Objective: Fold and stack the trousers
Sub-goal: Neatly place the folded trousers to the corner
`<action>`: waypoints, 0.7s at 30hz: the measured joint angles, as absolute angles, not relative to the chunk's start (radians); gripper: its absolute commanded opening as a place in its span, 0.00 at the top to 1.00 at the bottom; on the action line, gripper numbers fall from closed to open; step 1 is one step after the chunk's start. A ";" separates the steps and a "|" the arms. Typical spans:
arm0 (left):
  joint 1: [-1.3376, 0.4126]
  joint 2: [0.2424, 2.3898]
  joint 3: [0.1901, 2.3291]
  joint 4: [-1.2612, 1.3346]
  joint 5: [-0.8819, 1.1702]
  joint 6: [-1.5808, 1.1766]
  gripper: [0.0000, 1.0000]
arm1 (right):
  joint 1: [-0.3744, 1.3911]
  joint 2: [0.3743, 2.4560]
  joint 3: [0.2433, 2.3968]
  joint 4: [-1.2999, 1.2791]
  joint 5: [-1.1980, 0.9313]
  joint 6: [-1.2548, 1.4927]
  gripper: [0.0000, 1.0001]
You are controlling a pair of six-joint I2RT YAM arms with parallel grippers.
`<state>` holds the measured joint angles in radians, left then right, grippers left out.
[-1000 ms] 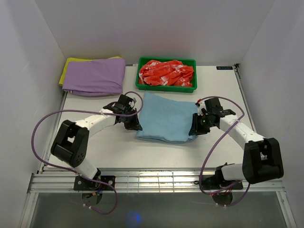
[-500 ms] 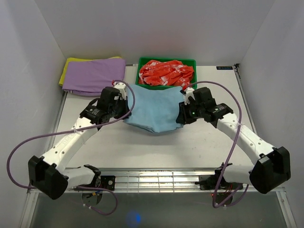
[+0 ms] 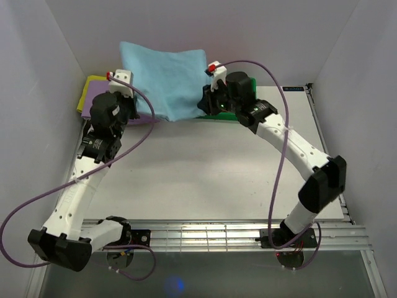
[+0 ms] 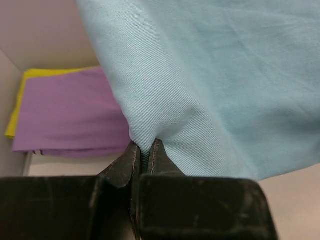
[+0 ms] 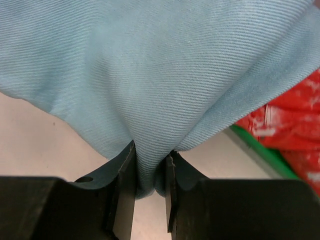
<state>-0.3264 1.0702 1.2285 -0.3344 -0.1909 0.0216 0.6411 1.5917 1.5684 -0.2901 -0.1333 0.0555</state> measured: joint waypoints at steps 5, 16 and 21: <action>-0.022 1.292 1.386 -0.221 -0.059 0.039 1.00 | 0.656 1.912 1.898 -0.191 -0.138 0.054 0.92; 0.354 1.812 1.634 -0.123 0.232 -0.080 1.00 | 0.756 2.400 2.234 0.193 -0.121 0.057 0.92; 0.393 1.885 1.592 -0.043 0.243 -0.079 1.00 | 0.773 2.631 2.337 0.350 -0.076 0.061 0.92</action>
